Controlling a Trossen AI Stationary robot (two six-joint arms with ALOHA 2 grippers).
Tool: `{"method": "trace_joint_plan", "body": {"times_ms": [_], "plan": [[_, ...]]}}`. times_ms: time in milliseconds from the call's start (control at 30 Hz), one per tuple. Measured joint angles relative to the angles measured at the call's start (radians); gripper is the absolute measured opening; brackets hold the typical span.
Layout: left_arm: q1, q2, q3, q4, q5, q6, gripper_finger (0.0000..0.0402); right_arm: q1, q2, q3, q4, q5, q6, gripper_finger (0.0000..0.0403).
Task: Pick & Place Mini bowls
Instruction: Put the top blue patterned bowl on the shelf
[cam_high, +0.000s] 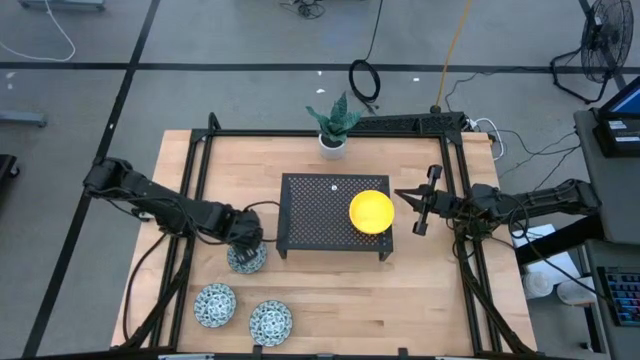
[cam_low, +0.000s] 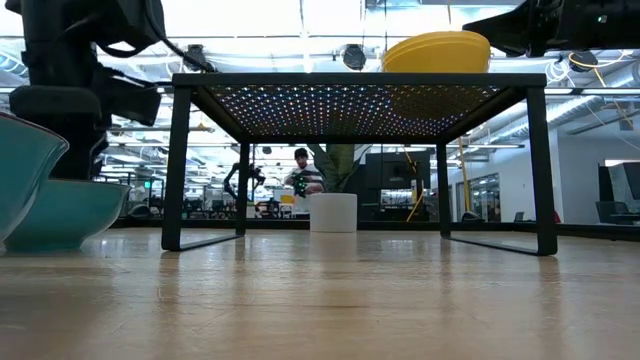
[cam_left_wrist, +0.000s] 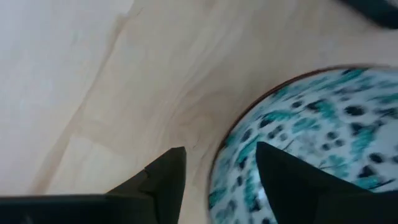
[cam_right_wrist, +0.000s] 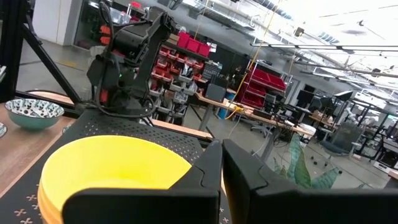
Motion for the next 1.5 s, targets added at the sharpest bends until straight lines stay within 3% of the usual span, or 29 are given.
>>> {"method": "trace_joint_plan", "body": {"times_ms": [367,500,600,867,1033,1267,1500], "plan": [[0.001,0.0,0.0,0.058,0.01,0.061,0.0058,0.0,0.0,0.0,-0.004,0.0,0.0,0.0001],[0.002,-0.003,0.002,0.064,0.012,0.057,0.0034,0.0,0.0,0.0,-0.007,0.0,0.0,0.0001],[0.002,-0.003,0.002,0.063,0.014,0.019,0.0037,0.0,0.0,0.0,-0.008,0.0,0.0,0.0001],[0.002,0.0,0.0,0.053,-0.026,-0.022,0.0122,0.0,0.0,0.0,-0.008,0.0,0.0,0.0001],[0.002,0.0,0.0,0.053,-0.037,-0.03,0.0151,0.0,0.0,0.0,-0.008,0.0,0.01,0.0001],[0.002,0.0,0.0,0.055,-0.036,-0.044,0.0135,0.0,0.0,0.0,-0.008,0.0,0.01,0.0001],[0.002,0.0,0.0,0.056,-0.003,-0.071,0.0078,0.0,0.0,0.0,-0.008,0.0,0.012,0.0]]}}
